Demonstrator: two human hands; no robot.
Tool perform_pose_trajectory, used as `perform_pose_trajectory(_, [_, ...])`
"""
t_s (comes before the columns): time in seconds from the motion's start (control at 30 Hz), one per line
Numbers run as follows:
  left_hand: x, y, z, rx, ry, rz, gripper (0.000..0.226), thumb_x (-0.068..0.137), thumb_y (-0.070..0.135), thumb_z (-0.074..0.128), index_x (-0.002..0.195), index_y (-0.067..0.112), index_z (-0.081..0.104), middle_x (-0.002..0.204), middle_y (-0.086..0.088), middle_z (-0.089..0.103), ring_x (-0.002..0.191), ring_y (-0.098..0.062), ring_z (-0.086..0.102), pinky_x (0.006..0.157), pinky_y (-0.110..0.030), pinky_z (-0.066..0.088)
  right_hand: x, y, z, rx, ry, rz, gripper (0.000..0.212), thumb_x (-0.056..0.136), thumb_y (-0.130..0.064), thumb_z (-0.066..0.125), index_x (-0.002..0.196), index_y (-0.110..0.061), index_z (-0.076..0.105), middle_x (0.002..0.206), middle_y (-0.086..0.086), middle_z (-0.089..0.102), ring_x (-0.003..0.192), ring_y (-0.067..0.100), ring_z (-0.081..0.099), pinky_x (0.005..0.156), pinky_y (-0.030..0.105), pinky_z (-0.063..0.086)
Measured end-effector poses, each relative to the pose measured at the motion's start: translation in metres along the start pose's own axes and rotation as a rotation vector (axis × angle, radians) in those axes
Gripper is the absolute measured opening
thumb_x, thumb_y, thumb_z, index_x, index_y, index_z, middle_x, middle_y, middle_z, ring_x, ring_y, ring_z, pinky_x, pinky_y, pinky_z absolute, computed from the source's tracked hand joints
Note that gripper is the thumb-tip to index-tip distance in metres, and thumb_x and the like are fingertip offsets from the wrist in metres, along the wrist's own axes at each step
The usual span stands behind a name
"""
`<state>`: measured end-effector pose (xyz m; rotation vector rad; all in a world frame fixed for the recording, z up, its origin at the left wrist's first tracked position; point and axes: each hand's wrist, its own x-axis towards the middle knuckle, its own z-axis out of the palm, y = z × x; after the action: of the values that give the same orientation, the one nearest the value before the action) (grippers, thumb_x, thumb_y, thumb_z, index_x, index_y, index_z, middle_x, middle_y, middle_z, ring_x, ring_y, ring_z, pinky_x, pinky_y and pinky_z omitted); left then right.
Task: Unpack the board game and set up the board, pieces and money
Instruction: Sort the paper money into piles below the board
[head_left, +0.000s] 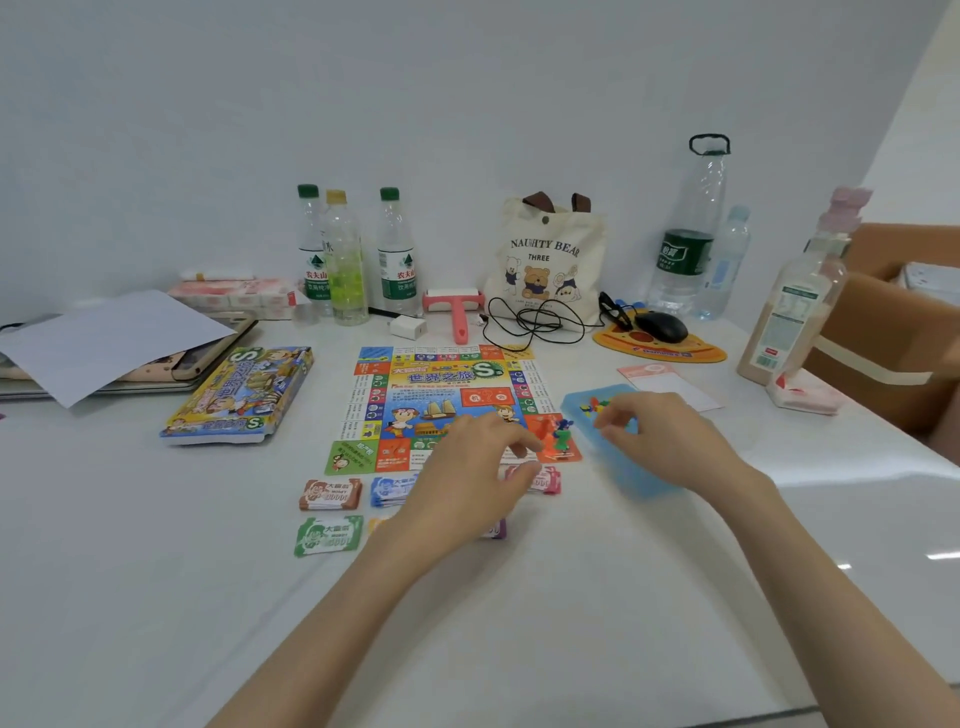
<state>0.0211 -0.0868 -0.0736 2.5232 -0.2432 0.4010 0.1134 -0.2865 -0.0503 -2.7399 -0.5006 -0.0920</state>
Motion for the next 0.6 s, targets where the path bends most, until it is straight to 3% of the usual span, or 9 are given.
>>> perform_pose_trajectory(0.13, [0.019, 0.029, 0.02, 0.056, -0.025, 0.043, 0.027, 0.094, 0.032, 0.054, 0.119, 0.026, 0.063, 0.117, 0.008, 0.059, 0.113, -0.016, 0.038, 0.096, -0.027, 0.034, 0.001, 0.025, -0.011, -0.091, 0.003, 0.114, 0.023, 0.097, -0.024, 0.049, 0.112, -0.029, 0.066, 0.118, -0.009, 0.063, 0.106, 0.014, 0.055, 0.079, 0.027, 0.04])
perform_pose_trajectory(0.33, [0.048, 0.062, 0.057, 0.205, -0.136, 0.085, 0.038, 0.096, 0.036, 0.051, 0.131, 0.022, 0.056, 0.131, 0.001, 0.056, 0.121, -0.021, 0.036, 0.097, -0.033, 0.035, 0.012, 0.048, -0.013, -0.139, -0.03, 0.146, 0.023, 0.096, -0.025, 0.05, 0.111, -0.031, 0.066, 0.12, -0.01, 0.063, 0.11, 0.013, 0.056, 0.089, 0.031, 0.047])
perform_pose_trajectory(0.6, [0.065, 0.075, 0.09, 0.303, -0.16, 0.106, 0.035, 0.095, 0.038, 0.054, 0.123, 0.02, 0.063, 0.123, -0.001, 0.061, 0.116, -0.024, 0.041, 0.086, -0.036, 0.037, 0.027, 0.06, -0.01, -0.281, -0.098, 0.082, 0.028, 0.094, -0.021, 0.052, 0.113, -0.036, 0.065, 0.12, -0.008, 0.063, 0.106, 0.015, 0.057, 0.076, 0.026, 0.045])
